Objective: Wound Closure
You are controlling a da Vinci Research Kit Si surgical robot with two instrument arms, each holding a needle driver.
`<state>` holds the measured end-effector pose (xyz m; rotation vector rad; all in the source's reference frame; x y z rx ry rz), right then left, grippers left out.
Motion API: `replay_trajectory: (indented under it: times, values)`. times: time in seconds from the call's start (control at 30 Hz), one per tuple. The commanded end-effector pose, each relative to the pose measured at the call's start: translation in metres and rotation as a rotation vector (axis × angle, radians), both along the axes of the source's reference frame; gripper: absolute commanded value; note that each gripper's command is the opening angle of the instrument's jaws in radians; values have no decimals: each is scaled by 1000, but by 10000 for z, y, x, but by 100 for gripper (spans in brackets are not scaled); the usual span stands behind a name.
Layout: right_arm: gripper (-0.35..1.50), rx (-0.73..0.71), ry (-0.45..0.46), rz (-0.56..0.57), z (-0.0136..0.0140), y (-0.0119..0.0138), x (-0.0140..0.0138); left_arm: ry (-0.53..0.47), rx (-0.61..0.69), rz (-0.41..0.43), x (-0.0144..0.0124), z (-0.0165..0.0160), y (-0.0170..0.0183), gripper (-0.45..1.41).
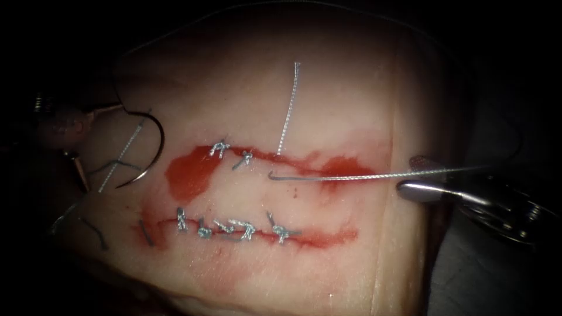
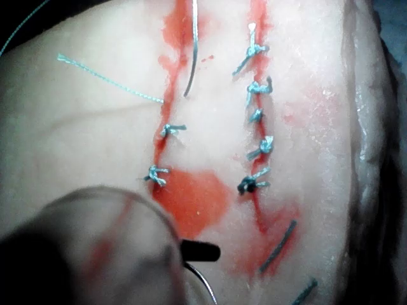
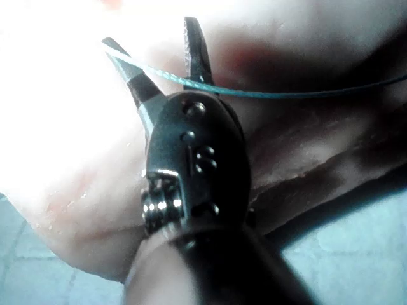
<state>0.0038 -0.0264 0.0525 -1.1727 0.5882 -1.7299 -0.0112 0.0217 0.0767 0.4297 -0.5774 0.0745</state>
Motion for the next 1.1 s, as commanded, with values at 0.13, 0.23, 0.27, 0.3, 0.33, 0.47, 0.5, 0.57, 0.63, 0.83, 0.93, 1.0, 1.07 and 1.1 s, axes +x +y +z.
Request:
replay_trajectory:
  times: [0.13,0.23,0.27,0.3,0.33,0.47,0.5,0.57,0.63,0.83,0.93,1.0,1.07,1.1]
  values:
    - [131,35,-13,-66,-2,-22,-6,-45,92,-223,-19,-17,11,71]
    - [131,77,-26,-158,-2,-31,-6,-140,195,-367,-56,-42,23,64]
    - [131,77,-26,-158,-2,-31,-6,-140,195,-367,-56,-42,23,64]
    - [130,95,-18,-161,-2,-34,-8,-153,226,-389,-72,-52,31,66]
    - [128,106,-7,-167,-2,-37,-10,-168,219,-369,-85,-59,36,66]
    - [130,126,33,-223,-10,-55,-28,-252,-31,19,-169,-91,74,68]
    - [128,128,34,-229,-11,-56,-29,-293,-116,133,-190,-94,83,69]
    - [125,133,33,-238,-12,-56,-28,-322,-182,220,-219,-96,93,63]
    - [125,133,34,-241,-11,-55,-27,-347,-220,270,-239,-94,99,61]
    - [125,123,64,-276,-7,-55,-26,-510,-273,426,-326,-53,114,54]
    - [123,111,57,-266,-2,-57,-26,-578,-299,566,-369,-16,112,56]
    - [125,108,55,-264,2,-56,-24,-620,-274,612,-383,-1,109,56]
    - [125,107,55,-263,4,-56,-24,-652,-263,645,-391,7,104,56]
    - [125,106,55,-263,5,-56,-24,-676,-254,673,-395,12,99,56]
